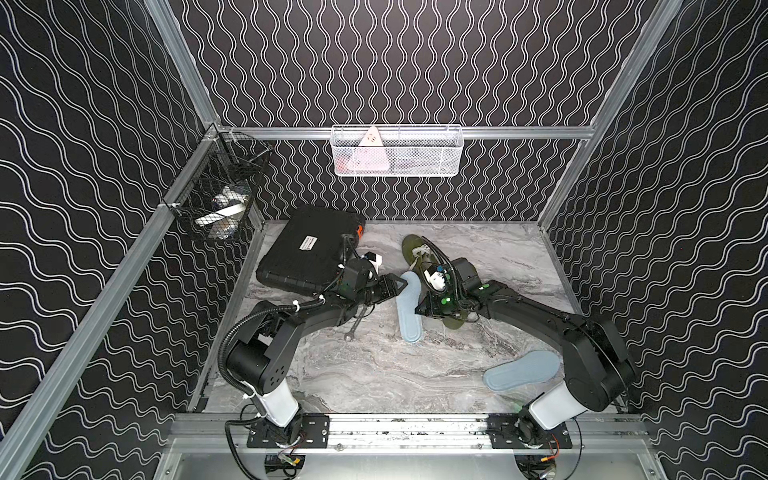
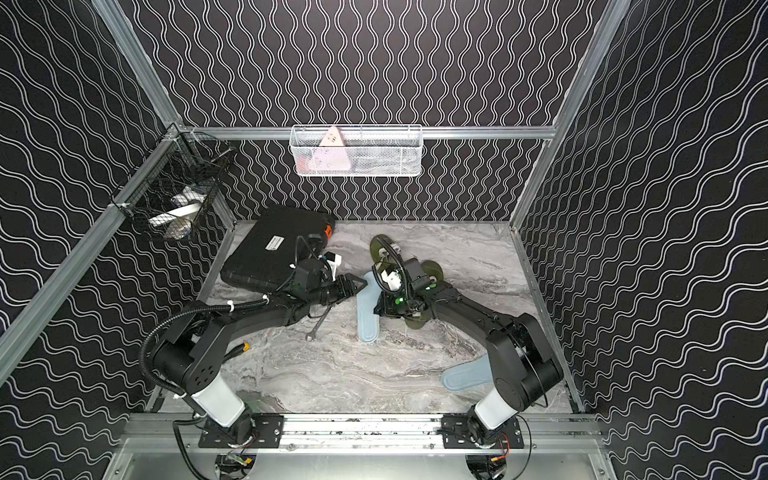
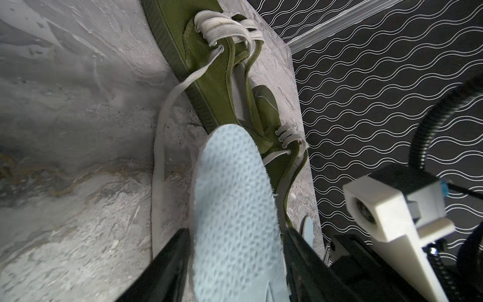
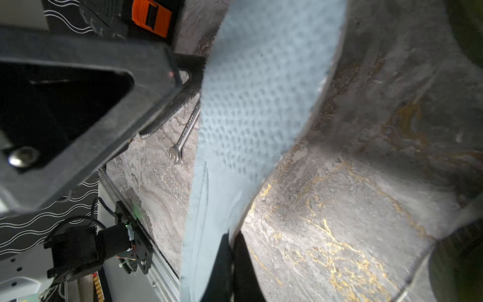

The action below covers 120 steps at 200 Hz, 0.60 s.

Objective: Insert the insole into the shoe
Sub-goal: Pick up the insole from the center of the board.

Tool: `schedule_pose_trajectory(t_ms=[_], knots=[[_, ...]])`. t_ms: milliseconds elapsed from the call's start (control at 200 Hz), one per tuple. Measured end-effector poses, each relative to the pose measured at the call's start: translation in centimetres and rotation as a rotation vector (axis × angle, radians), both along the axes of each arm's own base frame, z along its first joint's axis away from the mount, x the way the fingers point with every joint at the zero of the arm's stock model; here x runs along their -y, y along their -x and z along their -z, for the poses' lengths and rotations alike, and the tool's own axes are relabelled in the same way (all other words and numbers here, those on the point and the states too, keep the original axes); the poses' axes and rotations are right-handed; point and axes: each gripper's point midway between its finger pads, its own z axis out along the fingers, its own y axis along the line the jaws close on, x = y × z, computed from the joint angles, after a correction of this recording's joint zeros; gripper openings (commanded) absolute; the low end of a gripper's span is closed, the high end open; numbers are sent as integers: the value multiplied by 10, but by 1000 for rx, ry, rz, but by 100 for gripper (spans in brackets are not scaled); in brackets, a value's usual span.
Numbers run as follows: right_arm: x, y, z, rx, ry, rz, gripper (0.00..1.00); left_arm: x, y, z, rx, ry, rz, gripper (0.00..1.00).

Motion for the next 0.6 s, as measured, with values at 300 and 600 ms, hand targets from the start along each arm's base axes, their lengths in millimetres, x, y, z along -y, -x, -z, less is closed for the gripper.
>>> schedule_pose_trajectory(t_ms=[300, 600], knots=[[9, -4, -6, 16, 8, 3, 0, -10, 4, 1, -14, -44, -14, 68], [6, 4, -7, -8, -33, -26, 0, -6, 4, 19, -44, -13, -3, 61]])
